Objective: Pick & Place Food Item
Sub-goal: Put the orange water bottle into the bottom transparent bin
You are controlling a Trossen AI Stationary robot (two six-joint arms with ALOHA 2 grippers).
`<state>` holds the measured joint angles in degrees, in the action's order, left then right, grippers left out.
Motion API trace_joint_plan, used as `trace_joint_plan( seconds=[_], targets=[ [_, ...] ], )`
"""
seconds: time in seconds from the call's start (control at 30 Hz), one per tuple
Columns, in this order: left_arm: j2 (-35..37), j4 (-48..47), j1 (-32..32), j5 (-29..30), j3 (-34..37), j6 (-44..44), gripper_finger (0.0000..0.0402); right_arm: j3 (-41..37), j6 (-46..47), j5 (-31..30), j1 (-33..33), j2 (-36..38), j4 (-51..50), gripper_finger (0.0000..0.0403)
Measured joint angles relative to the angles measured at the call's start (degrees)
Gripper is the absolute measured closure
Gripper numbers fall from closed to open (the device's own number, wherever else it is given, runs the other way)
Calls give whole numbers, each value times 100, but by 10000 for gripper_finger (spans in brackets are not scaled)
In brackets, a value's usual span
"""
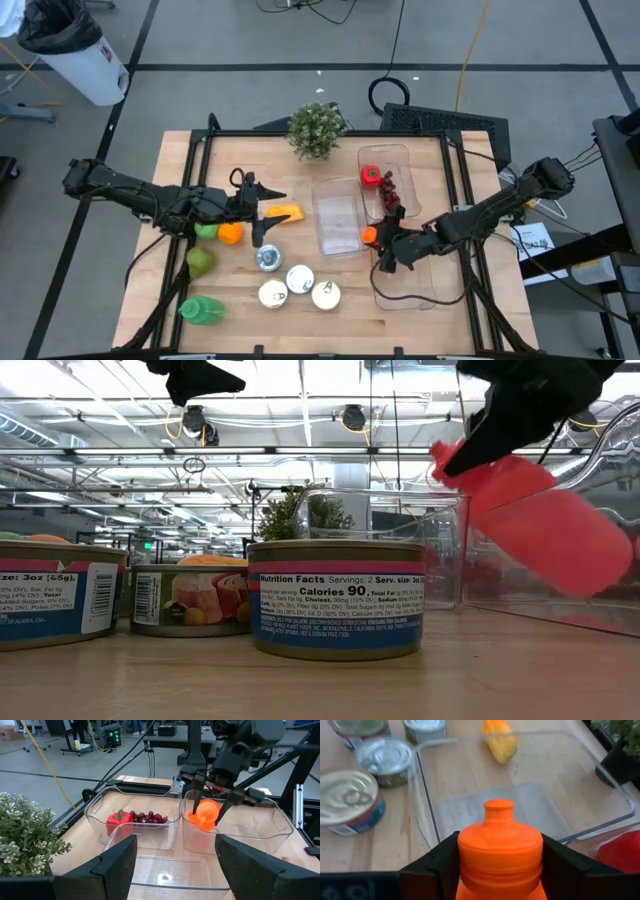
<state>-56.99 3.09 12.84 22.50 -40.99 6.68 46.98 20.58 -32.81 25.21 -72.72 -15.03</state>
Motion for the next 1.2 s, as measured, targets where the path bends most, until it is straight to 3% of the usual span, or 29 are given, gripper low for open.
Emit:
trace_joint_plan(
  seconds=[0.2, 0.4, 0.57, 0.8, 1.0, 1.2],
  targets=[
    [0, -21, 0, 0, 0, 1, 123, 0, 188, -93, 266, 406, 28, 202],
    [0, -41, 0, -2, 0, 11, 123, -384, 274, -1135, 715, 413, 580, 196],
    [0, -41, 0, -2, 0, 18, 123, -942, 117, -1789, 901, 410, 1816, 199],
    [0, -39, 0, -4, 0, 90, 123, -2095, -494, -2402, 1051, 410, 4717, 199],
    [0, -42, -1, -6, 0, 90, 123, -3019, -1343, -2421, 1169, 413, 6706, 199],
    [-1, -41, -2, -4, 0, 85, 123, -3564, -1568, -2412, 1165, 420, 7527, 199]
  ],
)
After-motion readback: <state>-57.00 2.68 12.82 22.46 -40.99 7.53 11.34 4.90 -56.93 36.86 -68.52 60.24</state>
